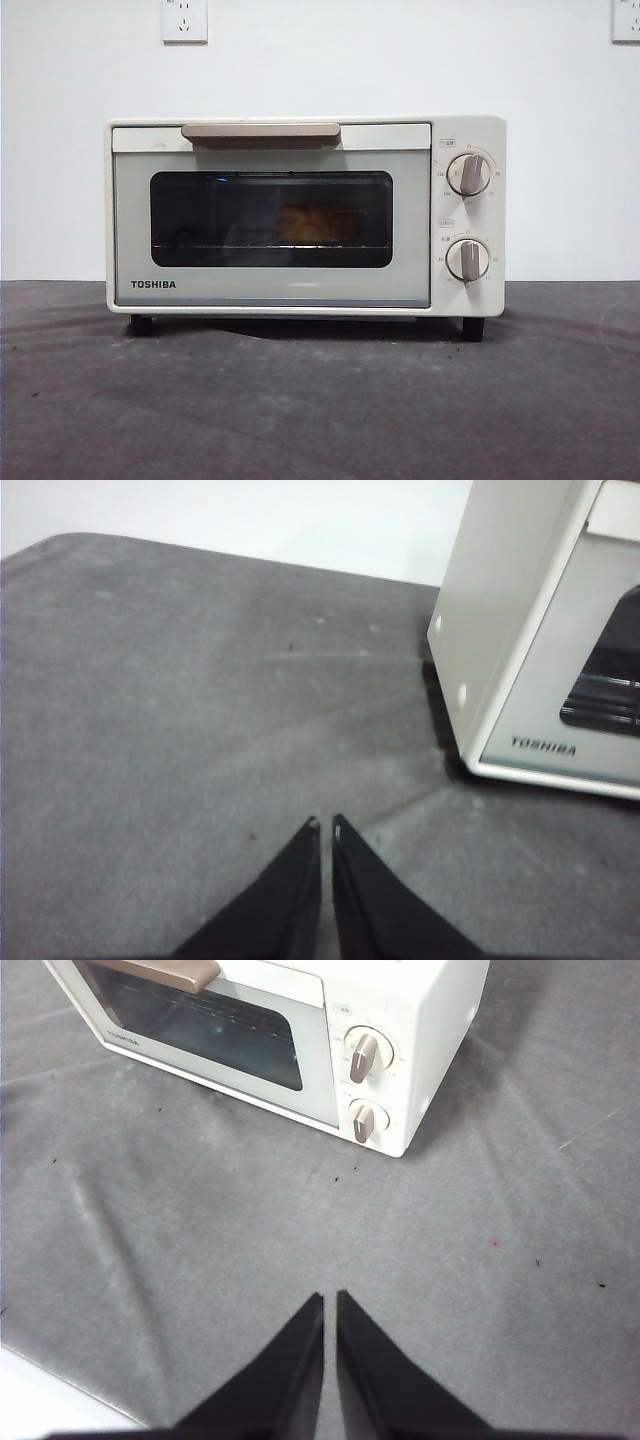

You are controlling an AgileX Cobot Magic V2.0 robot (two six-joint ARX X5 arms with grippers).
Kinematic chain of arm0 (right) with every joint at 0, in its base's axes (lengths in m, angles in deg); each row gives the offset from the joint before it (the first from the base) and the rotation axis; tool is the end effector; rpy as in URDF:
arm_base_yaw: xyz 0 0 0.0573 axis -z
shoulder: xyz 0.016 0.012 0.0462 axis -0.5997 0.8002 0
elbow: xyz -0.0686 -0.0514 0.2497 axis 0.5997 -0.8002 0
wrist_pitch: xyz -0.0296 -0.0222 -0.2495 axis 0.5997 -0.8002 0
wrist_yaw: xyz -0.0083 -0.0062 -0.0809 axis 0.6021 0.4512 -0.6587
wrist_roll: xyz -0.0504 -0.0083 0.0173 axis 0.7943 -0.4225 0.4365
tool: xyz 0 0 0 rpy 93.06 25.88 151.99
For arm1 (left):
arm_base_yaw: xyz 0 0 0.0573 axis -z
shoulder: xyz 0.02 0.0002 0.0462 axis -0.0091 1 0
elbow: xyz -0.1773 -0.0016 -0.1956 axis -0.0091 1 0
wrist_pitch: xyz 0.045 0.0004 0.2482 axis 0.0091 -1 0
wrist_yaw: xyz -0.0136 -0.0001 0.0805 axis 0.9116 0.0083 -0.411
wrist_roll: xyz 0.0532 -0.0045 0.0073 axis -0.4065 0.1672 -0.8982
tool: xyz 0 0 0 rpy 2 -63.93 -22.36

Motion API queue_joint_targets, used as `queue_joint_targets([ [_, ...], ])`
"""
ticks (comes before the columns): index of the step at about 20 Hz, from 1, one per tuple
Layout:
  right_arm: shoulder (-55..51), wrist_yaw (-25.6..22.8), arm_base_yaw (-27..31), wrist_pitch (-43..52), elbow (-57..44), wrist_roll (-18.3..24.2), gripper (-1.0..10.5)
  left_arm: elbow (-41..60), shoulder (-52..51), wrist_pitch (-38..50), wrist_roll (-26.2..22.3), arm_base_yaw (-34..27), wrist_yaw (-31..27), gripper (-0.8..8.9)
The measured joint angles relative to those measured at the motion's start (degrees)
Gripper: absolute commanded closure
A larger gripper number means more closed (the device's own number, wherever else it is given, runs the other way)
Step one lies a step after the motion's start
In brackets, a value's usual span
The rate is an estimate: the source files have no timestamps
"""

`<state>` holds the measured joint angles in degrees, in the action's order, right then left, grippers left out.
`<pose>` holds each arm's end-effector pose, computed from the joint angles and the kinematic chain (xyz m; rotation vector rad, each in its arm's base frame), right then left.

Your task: The left arm flap open the oven, the right arm pick bread and place it into oven, the left arm flap close the oven

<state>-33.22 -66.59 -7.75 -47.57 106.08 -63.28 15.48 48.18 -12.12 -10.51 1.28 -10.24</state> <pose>0.0586 0.0493 0.3694 -0.0138 0.6936 0.4325 0.0936 -0.0010 0.1582 -0.1419 0.1754 0.0064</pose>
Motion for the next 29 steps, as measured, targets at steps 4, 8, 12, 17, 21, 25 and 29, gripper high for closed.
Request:
queue_joint_targets([
  [4,0.00,0.00,0.00,0.00,0.00,0.00,9.3,0.81,-0.11,1.86,-0.26,0.00,-0.13,7.86],
  [8,0.00,0.00,0.00,0.00,0.00,0.00,9.3,0.81,-0.11,1.88,-0.79,0.02,-0.15,7.86],
  [12,0.00,0.00,0.00,0.00,0.00,0.00,9.3,0.81,-0.11,1.88,-0.90,0.02,-0.13,7.86],
  [17,0.00,-0.02,0.00,0.00,0.00,0.00,9.3,0.81,-0.11,1.86,-0.90,0.00,-0.15,7.85],
  [21,-1.20,-10.25,3.37,0.15,-0.31,0.72,9.3,0.81,-0.11,1.86,-0.90,0.00,-0.15,7.85],
  [25,-7.98,-17.40,20.24,8.20,-10.08,4.26,9.3,0.81,-0.11,1.88,-0.90,0.00,-0.13,7.85],
  [29,-21.90,-13.51,36.44,38.25,-34.60,7.13,9.3,0.81,-0.11,1.86,-0.90,0.00,-0.13,7.86],
])
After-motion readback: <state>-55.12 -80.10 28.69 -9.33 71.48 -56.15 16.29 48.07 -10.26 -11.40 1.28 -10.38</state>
